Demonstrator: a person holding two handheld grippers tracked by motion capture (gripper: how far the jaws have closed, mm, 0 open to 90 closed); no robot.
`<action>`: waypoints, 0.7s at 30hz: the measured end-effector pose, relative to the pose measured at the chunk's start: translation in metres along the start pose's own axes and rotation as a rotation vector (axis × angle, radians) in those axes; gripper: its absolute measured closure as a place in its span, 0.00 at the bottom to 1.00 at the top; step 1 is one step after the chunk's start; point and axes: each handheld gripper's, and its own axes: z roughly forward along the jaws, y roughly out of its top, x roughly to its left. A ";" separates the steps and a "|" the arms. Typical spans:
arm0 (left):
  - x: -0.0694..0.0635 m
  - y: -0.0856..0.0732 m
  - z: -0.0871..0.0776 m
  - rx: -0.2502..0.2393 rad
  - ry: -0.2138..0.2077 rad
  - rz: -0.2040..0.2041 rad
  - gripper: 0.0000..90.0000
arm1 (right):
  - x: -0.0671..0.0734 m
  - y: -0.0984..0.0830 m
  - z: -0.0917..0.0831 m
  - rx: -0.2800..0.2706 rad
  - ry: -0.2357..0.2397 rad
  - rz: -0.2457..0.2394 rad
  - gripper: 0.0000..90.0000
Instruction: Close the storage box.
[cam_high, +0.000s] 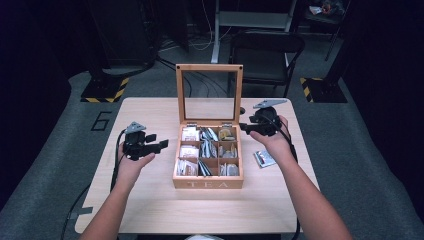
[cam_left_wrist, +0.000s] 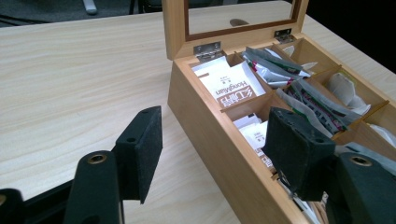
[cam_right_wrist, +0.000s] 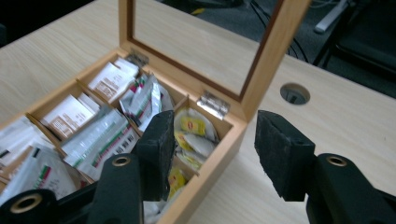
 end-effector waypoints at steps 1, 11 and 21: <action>0.000 0.000 0.000 0.000 0.000 0.000 0.39 | 0.000 0.000 0.000 0.000 0.000 0.000 0.53; -0.003 0.001 0.002 0.003 -0.011 0.013 0.38 | -0.010 0.024 0.016 -0.025 0.034 0.023 0.52; -0.005 0.000 0.004 0.022 -0.023 0.047 0.42 | -0.028 0.031 0.045 -0.053 -0.016 0.035 0.56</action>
